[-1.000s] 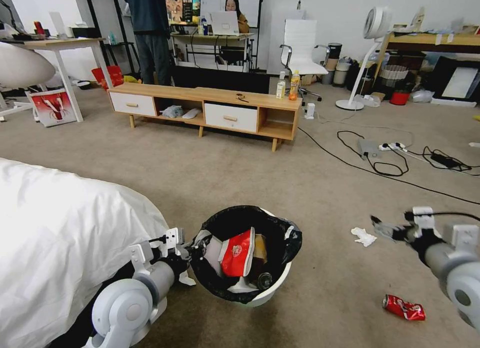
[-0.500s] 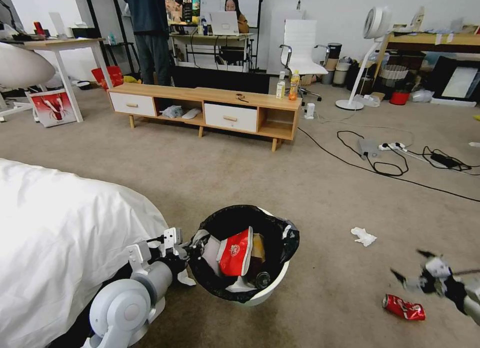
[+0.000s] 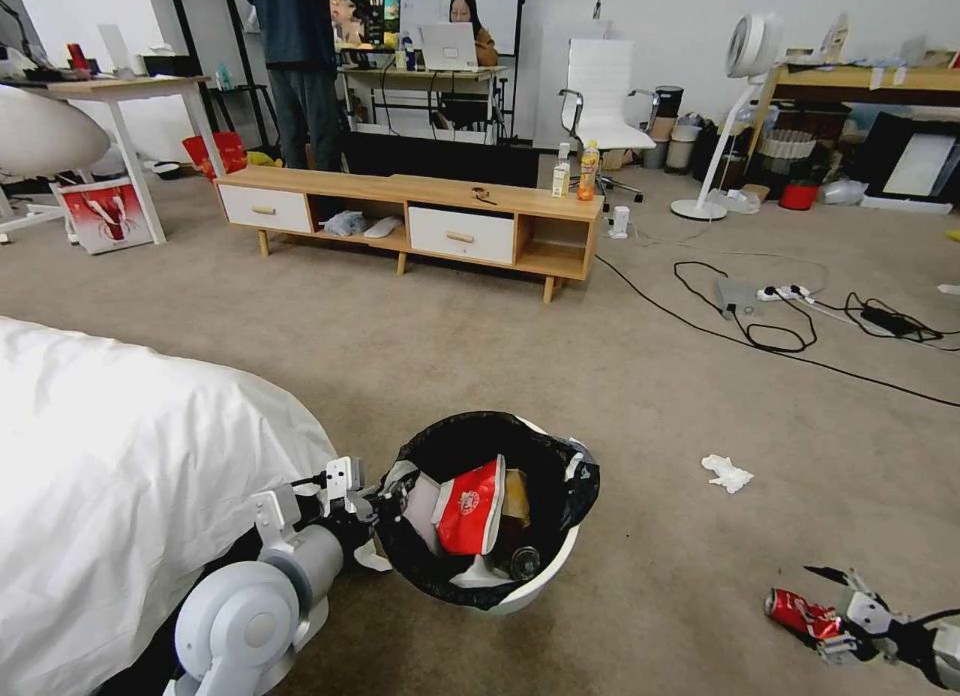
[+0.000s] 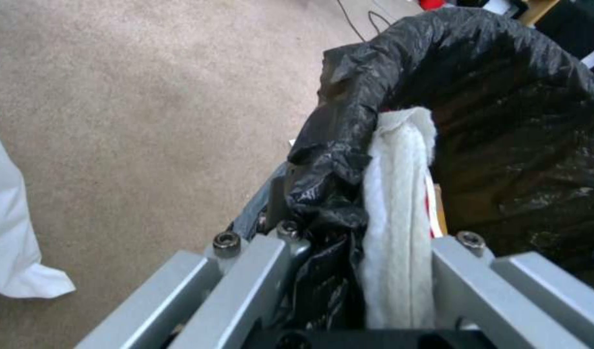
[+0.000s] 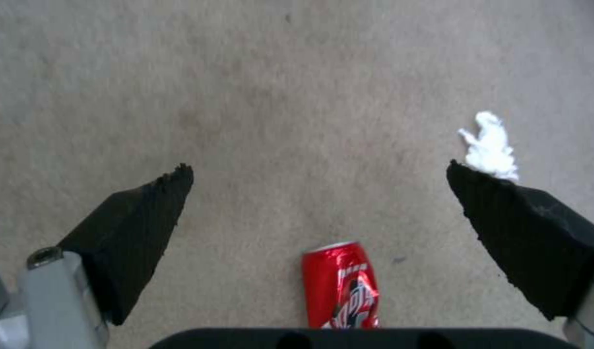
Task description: Pick up the trash bin and place the garbage on the floor into it.
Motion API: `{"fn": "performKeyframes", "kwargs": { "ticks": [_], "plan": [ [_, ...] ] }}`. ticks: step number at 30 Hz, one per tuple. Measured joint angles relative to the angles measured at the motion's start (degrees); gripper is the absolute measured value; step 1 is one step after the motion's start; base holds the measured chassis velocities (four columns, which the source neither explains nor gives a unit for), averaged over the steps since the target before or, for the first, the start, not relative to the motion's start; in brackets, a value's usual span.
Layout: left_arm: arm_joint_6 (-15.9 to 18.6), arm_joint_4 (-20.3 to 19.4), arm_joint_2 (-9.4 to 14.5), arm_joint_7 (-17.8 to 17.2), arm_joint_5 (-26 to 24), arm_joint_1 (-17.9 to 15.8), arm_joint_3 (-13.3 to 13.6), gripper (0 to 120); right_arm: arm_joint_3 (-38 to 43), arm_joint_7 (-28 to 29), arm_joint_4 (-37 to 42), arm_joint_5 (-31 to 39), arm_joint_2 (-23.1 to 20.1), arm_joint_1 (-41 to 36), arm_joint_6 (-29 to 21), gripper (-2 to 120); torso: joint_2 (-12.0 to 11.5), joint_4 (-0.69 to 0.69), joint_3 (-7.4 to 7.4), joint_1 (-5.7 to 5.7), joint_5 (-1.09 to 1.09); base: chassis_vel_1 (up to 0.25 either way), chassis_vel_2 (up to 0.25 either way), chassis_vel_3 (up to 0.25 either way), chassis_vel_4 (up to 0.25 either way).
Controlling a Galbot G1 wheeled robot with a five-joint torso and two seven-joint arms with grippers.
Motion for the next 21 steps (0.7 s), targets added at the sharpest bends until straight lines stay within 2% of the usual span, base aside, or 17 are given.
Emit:
{"fn": "performKeyframes", "kwargs": {
  "ticks": [9, 21],
  "plan": [
    [0.03, 0.31, -0.26, -0.02, 0.23, -0.1, 0.16, 7, -3.97, 4.36, -7.43, -5.13, 0.05, 4.21, 0.17, 100, 0.0, -0.01, 0.0, 0.0, -0.01, 0.0, 0.0, 0.0, 0.0],
    [0.11, -0.08, -0.06, -0.1, 0.37, 0.26, 0.07, 7, -5.83, 8.49, -12.81, -6.56, 0.64, 6.8, -0.38, 100, 0.0, -0.01, 0.0, 0.0, -0.01, 0.0, 0.0, 0.0, 0.0]
  ]
}}
